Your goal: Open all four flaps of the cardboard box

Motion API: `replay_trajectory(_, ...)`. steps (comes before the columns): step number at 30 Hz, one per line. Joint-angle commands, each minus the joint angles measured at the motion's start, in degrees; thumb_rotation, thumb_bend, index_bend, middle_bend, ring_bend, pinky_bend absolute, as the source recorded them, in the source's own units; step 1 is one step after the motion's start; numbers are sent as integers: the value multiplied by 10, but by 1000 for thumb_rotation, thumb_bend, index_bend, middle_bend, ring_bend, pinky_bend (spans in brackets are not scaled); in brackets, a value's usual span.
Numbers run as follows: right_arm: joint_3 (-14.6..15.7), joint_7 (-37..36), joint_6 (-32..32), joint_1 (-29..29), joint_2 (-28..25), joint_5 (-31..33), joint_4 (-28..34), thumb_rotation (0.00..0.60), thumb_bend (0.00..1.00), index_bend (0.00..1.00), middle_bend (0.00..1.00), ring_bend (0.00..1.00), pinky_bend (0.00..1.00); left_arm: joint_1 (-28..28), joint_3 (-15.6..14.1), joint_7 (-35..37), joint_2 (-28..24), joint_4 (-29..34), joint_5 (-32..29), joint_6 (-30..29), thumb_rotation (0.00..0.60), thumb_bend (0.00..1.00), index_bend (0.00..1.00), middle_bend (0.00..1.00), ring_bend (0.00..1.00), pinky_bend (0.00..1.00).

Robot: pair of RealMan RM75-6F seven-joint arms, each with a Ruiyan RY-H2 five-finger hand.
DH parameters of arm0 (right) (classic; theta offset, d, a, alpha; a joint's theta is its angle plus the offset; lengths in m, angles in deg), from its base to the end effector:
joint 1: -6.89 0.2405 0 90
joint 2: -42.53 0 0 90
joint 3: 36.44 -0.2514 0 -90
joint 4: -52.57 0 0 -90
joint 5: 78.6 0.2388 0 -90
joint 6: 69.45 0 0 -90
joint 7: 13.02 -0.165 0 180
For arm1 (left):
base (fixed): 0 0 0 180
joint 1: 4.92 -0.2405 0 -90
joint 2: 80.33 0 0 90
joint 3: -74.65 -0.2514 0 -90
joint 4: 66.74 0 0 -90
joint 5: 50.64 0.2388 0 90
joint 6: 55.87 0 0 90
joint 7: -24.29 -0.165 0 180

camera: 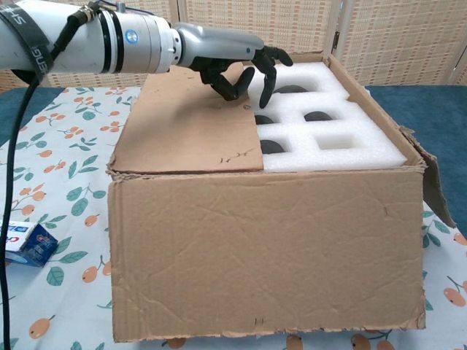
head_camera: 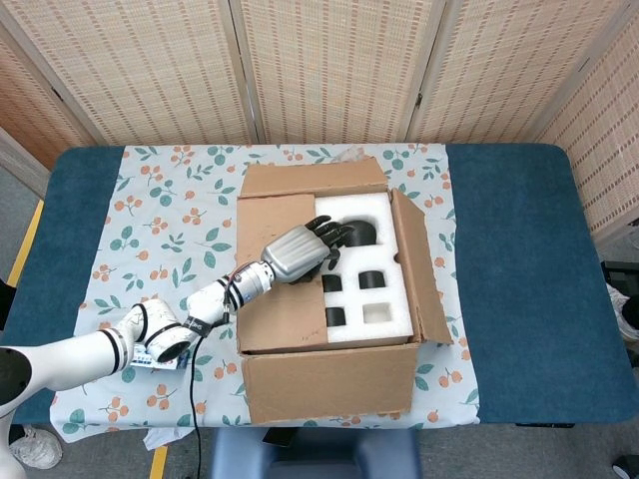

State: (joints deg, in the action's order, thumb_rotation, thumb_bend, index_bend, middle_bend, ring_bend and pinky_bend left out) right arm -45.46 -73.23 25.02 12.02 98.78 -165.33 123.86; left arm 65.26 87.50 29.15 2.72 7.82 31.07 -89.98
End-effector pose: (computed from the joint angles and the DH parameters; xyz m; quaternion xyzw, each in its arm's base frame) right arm -0.3592 -0.2283 0.2735 0.4593 -0.4224 0.6354 0.4549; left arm 0.0229 0.4349 -0.0420 -0.8671 -0.2114 -0.3753 0.2503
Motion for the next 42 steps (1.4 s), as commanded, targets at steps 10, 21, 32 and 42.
replay_trajectory(10,4,9,-7,4,-4,-14,13,287,259,482,0,0,0,4,-15,-66,-22,30,-25,7,600,1000,543,0,0,0)
replay_trajectory(21,8,12,-8,5,-7,-22,18,289,260,481,0,0,0,-4,-22,-151,-27,38,-56,-21,600,1000,583,0,0,0)
replay_trajectory(32,12,11,-8,6,-9,-29,24,291,260,482,0,0,0,-10,-14,-230,-50,72,-83,-61,600,1000,599,0,0,0)
replay_trajectory(42,16,22,-2,5,-10,-37,32,289,260,480,0,0,0,-33,-8,-354,-103,141,-111,-135,600,1000,619,0,0,0)
